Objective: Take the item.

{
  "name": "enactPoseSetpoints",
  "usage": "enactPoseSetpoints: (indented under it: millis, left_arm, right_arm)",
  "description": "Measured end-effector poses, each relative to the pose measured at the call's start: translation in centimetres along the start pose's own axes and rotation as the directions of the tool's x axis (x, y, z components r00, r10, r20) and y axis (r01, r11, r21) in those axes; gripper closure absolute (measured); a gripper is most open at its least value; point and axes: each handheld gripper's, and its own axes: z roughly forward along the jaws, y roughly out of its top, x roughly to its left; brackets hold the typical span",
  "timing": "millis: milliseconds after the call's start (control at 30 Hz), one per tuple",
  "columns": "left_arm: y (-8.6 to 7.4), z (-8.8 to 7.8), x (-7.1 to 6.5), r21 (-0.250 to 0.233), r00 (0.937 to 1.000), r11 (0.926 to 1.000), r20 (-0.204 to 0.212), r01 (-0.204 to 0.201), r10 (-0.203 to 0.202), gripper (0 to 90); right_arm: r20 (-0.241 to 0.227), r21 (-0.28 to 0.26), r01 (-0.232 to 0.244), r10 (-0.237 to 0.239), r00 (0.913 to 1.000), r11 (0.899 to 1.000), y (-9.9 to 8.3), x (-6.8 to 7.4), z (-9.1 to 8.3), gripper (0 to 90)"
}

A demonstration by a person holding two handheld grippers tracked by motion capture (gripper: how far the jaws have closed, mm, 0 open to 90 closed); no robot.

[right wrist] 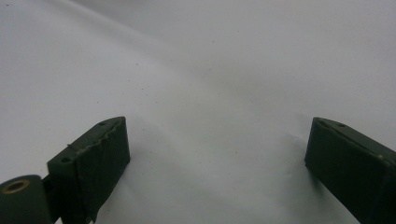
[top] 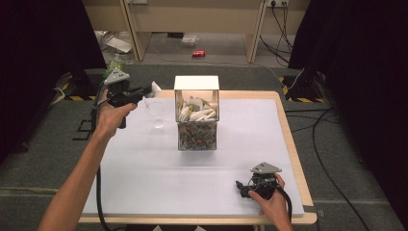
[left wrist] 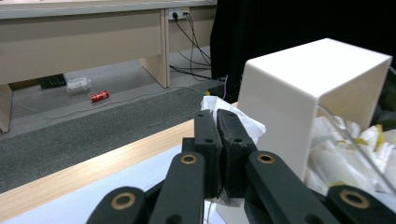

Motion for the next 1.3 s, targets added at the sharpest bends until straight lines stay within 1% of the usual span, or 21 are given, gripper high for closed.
enactPoseSetpoints:
  millis: [67,100,167,300,333,367,433,467,600,633,700,767,900,967,1067,1300]
  left_arm:
    - [-0.1,0.1,0.1,0.002,1.0000,1.0000,-0.002,0.002,-0.002,86.6]
    - [-0.4,0.6,0.4,0.014,1.0000,0.9999,-0.005,0.000,0.000,86.4]
    - [-0.5,0.8,0.5,0.015,1.0000,0.9999,-0.008,0.000,0.000,86.4]
    - [-1.0,1.8,1.1,0.025,0.9998,0.9996,-0.015,0.013,-0.012,86.2]
    - [-1.2,2.3,1.3,0.033,0.9997,0.9994,-0.021,0.010,-0.009,86.2]
    - [-1.2,2.3,1.3,0.033,0.9997,0.9994,-0.021,0.010,-0.009,86.2]
    - [-1.6,3.0,1.6,0.046,0.9994,0.9988,-0.033,0.017,-0.015,86.2]
    - [-1.6,3.0,1.6,0.046,0.9994,0.9988,-0.033,0.017,-0.015,86.2]
    - [-2.1,4.1,2.1,0.057,0.9986,0.9981,-0.048,0.024,-0.022,86.2]
    - [-2.1,4.1,2.1,0.057,0.9986,0.9981,-0.048,0.024,-0.022,86.2]
    - [-2.5,4.9,2.3,0.073,0.9982,0.9971,-0.058,0.021,-0.016,86.2]
    - [-2.7,5.3,2.6,0.080,0.9977,0.9964,-0.064,0.028,-0.023,86.2]
    - [-3.1,5.8,2.9,0.071,0.9974,0.9967,-0.063,0.039,-0.034,86.0]
    - [-3.3,6.1,3.2,0.080,0.9967,0.9959,-0.074,0.041,-0.036,85.8]
    - [-3.6,6.4,3.4,0.082,0.9959,0.9953,-0.078,0.052,-0.046,85.7]
    - [-4.1,7.4,3.7,0.098,0.9948,0.9937,-0.092,0.054,-0.045,85.5]
  right_arm:
    - [0.000,0.000,0.000,0.000,1.0000,1.000,0.0,0.0,0.0,7.1]
    - [0.000,0.000,0.000,0.000,1.0000,1.000,0.0,0.0,0.0,7.1]
    - [0.000,0.000,0.000,0.000,1.0000,1.000,0.0,0.0,0.0,7.1]
    - [0.000,0.000,0.000,0.000,1.0000,1.000,0.0,0.0,0.0,7.1]
    - [0.000,0.000,0.000,0.000,1.0000,1.000,0.0,0.0,0.0,7.1]
    - [0.000,0.000,0.000,0.000,1.0000,1.000,0.0,0.0,0.0,7.1]
    - [0.000,0.000,0.001,-0.001,1.0000,1.000,0.0,0.0,0.0,7.1]
    - [0.000,0.000,0.001,-0.001,1.0000,1.000,0.0,0.0,0.0,7.1]
    - [0.000,0.000,0.000,0.000,1.0000,1.000,0.0,0.0,0.0,7.1]
    - [0.000,0.000,0.000,0.000,1.0000,1.000,0.0,0.0,0.0,7.1]
    - [0.000,0.000,0.000,0.000,1.0000,1.000,0.0,0.0,0.0,7.1]
    - [0.000,0.000,0.000,0.000,1.0000,1.000,0.0,0.0,0.0,7.1]
    - [0.000,0.000,0.000,0.000,1.0000,1.000,0.0,0.0,0.0,7.1]
    - [0.000,0.000,0.000,0.000,1.0000,1.000,0.0,0.0,0.0,7.1]
    - [0.000,-0.001,0.001,-0.001,1.0000,1.000,0.0,0.0,0.0,7.1]
    - [0.000,0.000,0.000,0.000,1.0000,1.000,0.0,0.0,0.0,7.1]
